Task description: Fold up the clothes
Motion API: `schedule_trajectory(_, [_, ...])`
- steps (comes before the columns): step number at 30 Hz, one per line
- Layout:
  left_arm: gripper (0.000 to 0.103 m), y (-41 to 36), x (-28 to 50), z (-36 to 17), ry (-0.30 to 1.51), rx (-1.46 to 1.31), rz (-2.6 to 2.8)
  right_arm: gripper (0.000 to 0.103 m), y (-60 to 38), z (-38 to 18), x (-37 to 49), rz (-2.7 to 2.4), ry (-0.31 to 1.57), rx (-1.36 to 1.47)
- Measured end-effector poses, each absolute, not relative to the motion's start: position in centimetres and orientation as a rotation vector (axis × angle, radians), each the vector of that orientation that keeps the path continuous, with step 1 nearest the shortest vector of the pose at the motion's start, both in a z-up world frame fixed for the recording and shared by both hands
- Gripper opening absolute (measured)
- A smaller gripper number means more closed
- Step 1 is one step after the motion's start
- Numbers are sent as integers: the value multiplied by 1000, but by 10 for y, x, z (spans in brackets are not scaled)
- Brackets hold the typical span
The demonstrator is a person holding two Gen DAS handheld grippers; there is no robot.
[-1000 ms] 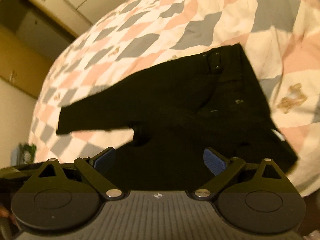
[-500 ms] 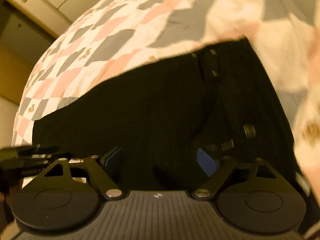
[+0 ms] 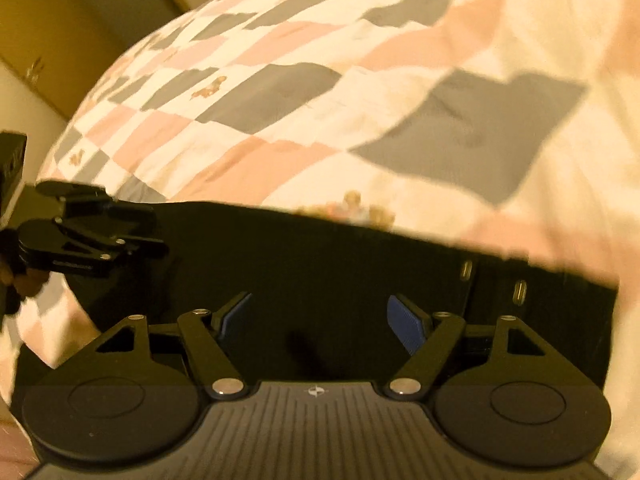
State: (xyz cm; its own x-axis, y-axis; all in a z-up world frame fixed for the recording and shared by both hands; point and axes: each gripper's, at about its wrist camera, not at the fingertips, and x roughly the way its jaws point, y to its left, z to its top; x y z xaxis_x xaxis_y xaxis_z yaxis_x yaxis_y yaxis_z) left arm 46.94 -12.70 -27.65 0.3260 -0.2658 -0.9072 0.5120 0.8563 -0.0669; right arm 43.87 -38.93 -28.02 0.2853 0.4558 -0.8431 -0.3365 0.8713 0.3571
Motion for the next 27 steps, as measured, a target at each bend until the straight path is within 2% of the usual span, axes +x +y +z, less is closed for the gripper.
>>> schedule_trajectory(9, [65,-104,510,-290,1162,305,-621,80,-390,-302,488,664,1253,-1])
schedule_trajectory(17, [66,-100,534,-318,1287,340,-809,80,-392,-321,528,784,1330,-80])
schedule_trajectory(18, [64,-101,536,-320,1302,345,-830,80,-392,-322,530,799,1338,-78])
schedule_trajectory(20, [53,-102,540,-324,1326,358,-869,67,-391,-323,534,831,1359,-80])
schedule_trajectory(21, [44,-105,540,-325,1332,376,-885,50,-391,-324,536,847,1370,-81])
schedule_trajectory(22, [39,-108,538,-324,1332,403,-896,39,-390,-323,537,861,1377,-87])
schedule_trajectory(23, [36,-111,536,-322,1325,435,-898,37,-389,-321,535,867,1371,-108])
schedule_trajectory(24, [30,-114,533,-320,1318,467,-900,31,-388,-317,534,870,1363,-127])
schedule_trajectory(25, [20,-117,529,-318,1308,498,-898,28,-387,-312,530,865,1346,-141])
schedule_trajectory(27, [8,-117,518,-310,1266,547,-873,25,-386,-301,523,854,1310,-170])
